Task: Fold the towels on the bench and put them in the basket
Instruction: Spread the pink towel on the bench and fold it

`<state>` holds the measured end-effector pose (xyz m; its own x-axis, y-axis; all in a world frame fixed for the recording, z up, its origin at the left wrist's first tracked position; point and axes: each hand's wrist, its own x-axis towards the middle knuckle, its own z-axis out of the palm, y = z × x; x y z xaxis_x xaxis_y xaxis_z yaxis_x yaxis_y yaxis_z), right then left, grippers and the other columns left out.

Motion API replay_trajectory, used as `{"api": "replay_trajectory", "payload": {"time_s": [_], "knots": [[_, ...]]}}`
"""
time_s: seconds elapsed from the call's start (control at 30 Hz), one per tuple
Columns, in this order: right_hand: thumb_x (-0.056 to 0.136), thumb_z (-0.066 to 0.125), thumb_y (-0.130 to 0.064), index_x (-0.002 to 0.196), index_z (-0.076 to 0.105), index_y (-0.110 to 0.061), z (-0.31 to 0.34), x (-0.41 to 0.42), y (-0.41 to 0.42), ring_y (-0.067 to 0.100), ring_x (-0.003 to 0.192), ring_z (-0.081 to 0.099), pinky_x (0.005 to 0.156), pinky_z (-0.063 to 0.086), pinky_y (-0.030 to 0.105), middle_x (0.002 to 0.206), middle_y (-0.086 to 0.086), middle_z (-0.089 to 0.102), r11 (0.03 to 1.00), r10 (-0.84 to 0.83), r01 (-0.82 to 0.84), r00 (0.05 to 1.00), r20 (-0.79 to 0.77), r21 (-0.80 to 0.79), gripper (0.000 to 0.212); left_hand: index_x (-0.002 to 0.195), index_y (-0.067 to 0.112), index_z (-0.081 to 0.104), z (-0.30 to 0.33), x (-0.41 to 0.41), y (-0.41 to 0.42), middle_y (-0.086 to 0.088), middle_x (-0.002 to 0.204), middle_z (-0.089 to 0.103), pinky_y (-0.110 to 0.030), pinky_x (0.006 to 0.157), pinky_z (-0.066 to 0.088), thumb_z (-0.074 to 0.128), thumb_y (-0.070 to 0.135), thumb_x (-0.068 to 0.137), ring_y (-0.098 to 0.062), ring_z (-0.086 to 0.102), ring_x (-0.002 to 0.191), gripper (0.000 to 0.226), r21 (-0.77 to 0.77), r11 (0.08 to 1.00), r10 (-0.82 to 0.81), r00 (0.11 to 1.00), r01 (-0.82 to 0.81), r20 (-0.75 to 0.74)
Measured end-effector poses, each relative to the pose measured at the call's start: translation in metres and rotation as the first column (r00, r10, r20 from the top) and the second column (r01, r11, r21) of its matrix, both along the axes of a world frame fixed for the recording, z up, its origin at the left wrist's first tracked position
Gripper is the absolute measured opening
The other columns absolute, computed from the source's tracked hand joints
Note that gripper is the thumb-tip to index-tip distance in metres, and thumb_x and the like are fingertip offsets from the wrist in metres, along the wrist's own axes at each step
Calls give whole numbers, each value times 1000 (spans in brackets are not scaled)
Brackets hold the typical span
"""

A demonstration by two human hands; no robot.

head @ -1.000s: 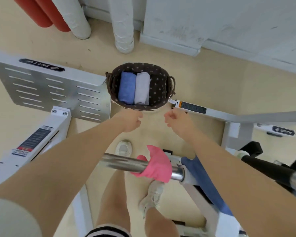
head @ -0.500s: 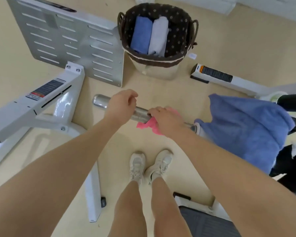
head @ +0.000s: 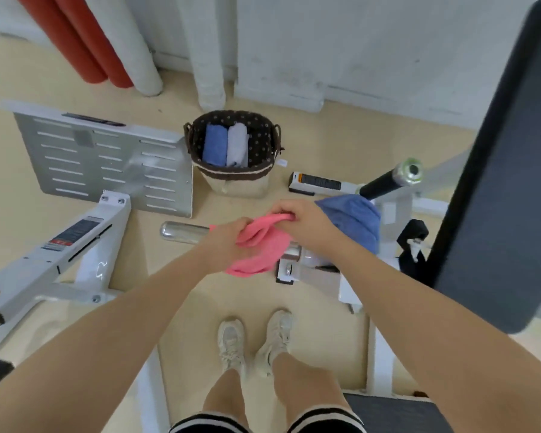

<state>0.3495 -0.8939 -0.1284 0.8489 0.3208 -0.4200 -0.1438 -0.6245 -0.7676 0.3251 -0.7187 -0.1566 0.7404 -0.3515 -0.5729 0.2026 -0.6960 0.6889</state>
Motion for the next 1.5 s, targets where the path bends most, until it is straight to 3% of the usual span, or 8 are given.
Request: {"api": "replay_trajectory", "payload": {"time_s": [0.17,0.37,0.5,0.63,0.77,1.2,1.43,1.5], "knots": [[83,49,9,77,59,-15,116,-23,-41,-4,52,50,56,39,8,55,-18,54,954,-247,245,969,-9,175,27,113,13,57,99,10,-51,-2,99,61,-27,79,40,59,45,75,-14,52,86,49,2,999,-53,992,53,112],[82,57,9,75,56,-9,171,-53,-139,8,54,54,55,45,19,64,1,57,848,-478,445,877,53,288,19,91,14,61,182,10,-147,15,76,64,-14,70,44,61,1,84,8,59,69,14,-283,937,-139,961,205,237],[84,60,3,83,62,-6,183,-78,-223,14,66,58,62,48,23,74,6,61,760,-611,558,788,75,334,10,95,6,59,187,5,-213,-11,87,62,-34,73,46,71,22,78,-18,56,79,26,-311,920,-188,964,239,186],[87,57,1,93,66,-2,188,-84,-309,5,70,62,68,51,15,82,6,65,724,-657,585,747,105,367,12,73,25,46,186,6,-302,8,71,52,-8,56,37,66,20,85,-4,48,63,24,-194,942,-218,939,274,267],[89,52,3,84,62,-9,195,-80,-380,15,63,61,73,54,31,72,8,62,719,-638,563,767,65,409,16,70,22,39,182,-1,-377,6,68,44,-24,54,31,62,21,87,-8,40,60,28,-110,978,-137,944,176,300],[88,55,-14,81,58,-16,169,-62,-484,10,72,47,64,37,21,71,-13,53,809,-567,585,747,346,63,7,64,21,31,175,23,-467,6,62,33,-19,52,27,60,6,85,-8,30,56,38,-180,980,-11,928,84,374],[92,50,-25,83,48,-9,155,-64,-526,15,66,41,56,32,22,66,-6,44,708,-646,706,663,378,-28,18,60,20,33,173,36,-491,5,59,34,-23,49,25,51,9,84,-10,31,54,32,194,965,-234,911,175,339],[91,53,-25,81,49,-9,154,-65,-540,14,65,42,57,33,22,66,-6,45,737,-622,674,703,345,-46,19,64,23,41,171,40,-502,4,65,43,-22,54,33,54,16,84,-12,40,60,25,103,991,-108,954,83,279]]}}
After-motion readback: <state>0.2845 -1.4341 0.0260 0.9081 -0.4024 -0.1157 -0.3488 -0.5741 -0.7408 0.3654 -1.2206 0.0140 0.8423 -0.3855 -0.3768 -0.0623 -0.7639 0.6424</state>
